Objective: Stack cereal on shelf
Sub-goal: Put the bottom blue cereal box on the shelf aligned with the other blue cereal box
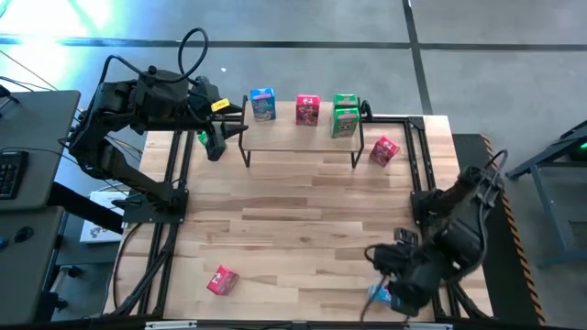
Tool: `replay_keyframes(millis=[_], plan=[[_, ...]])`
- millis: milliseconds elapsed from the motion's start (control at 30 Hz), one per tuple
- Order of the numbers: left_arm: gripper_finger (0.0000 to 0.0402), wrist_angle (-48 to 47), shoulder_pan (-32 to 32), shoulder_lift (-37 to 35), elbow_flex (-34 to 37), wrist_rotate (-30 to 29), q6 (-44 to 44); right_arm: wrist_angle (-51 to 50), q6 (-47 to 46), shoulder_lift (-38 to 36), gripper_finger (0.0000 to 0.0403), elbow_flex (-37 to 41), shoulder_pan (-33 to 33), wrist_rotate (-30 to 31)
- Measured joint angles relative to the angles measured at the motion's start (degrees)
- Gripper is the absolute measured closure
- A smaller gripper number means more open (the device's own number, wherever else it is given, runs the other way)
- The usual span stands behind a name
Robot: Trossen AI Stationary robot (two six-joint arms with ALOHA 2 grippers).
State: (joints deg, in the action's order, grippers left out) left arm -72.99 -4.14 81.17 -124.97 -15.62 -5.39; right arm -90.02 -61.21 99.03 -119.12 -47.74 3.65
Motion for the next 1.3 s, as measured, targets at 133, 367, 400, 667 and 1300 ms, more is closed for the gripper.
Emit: replay_keyframes(millis=[133,367,400,667,1300], plan=[[0.0186,0.0,0.0,0.0,0.0,0.0,0.0,0.0,-0.9,1.2,0.0187,0.0,-2.3,0.6],[0.0186,0.0,0.0,0.0,0.0,0.0,0.0,0.0,-3.1,5.2,0.0187,0.0,-4.3,0.7],[0.0186,0.0,0.0,0.0,0.0,0.0,-0.1,0.0,-3.6,5.8,0.0187,0.0,-4.6,0.7],[0.0186,0.0,0.0,0.0,0.0,0.0,-0.5,0.0,-4.5,11.1,0.0187,0.0,-6.6,0.1],[0.0186,0.0,0.0,0.0,0.0,0.0,-0.4,0.0,-3.6,15.2,0.0187,0.0,-8.3,-0.6]])
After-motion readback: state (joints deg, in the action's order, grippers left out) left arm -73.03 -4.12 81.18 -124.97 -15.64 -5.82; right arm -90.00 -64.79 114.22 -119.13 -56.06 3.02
